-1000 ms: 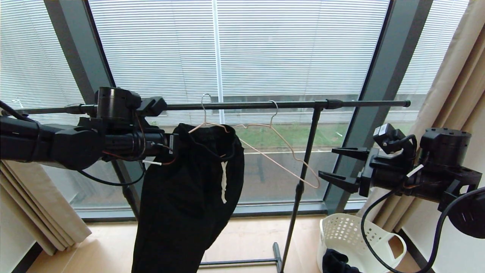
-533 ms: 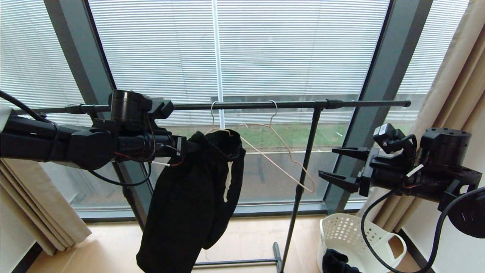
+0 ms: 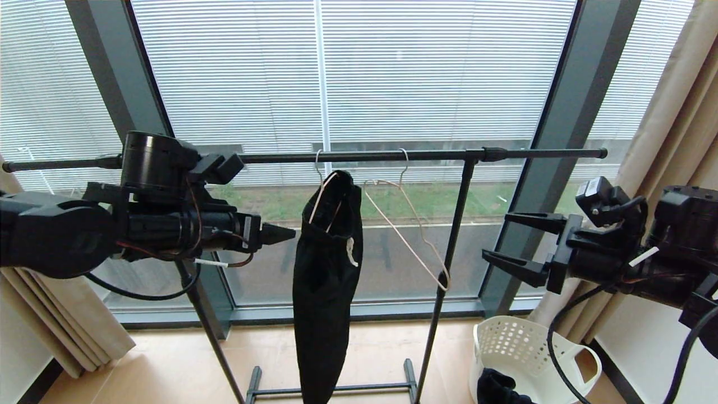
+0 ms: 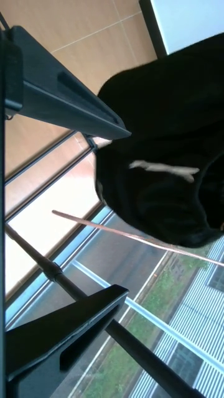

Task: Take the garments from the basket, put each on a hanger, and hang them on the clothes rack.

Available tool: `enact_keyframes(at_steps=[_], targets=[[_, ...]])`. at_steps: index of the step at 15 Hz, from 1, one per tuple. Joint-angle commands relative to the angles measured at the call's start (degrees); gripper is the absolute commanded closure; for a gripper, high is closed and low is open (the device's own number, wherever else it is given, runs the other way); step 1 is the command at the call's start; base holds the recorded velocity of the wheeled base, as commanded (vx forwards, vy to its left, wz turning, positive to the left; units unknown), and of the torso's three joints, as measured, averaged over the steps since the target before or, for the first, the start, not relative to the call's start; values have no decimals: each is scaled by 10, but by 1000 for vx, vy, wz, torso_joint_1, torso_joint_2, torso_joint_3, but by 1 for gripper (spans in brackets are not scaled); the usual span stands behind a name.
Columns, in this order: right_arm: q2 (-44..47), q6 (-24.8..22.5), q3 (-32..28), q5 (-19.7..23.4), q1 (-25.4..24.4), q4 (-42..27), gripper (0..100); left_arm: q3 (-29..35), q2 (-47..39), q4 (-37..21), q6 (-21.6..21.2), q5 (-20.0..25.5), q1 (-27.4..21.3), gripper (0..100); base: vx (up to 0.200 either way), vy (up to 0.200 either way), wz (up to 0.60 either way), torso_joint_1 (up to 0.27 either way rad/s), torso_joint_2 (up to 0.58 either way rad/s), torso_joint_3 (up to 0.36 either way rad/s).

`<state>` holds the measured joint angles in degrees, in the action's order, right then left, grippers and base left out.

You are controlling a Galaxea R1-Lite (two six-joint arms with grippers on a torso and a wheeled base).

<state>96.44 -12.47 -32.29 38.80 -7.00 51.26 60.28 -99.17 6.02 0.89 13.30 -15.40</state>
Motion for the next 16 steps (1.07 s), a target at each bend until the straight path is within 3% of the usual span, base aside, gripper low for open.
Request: enact_keyframes(at_steps=[1,4,6,9,10,12,16], targets=[[-107,0,67,-52,-28,-1,0,-66,105,-17,0,0,-9,0,0,0,0,0,0,0],[-240,0,148,-140,-43,-32,0,-160,241,-40,0,-2,-24,0,0,0,0,0,0,0],[-342,0,156,-173,-43,-129,0,-215,314,-55,0,-14,-26,0,0,0,0,0,0,0],[-588,1,130,-241,-43,-448,0,-359,471,-55,3,-73,-26,0,0,0,0,0,0,0],[-652,1,127,-255,-42,-528,0,-398,529,-56,3,-81,-25,0,0,0,0,0,0,0],[-746,5,138,-282,-35,-622,0,-458,609,-58,3,-98,-24,0,0,0,0,0,0,0],[-858,39,247,-286,37,-591,0,-527,698,-57,4,-105,1,0,0,0,0,0,0,0]])
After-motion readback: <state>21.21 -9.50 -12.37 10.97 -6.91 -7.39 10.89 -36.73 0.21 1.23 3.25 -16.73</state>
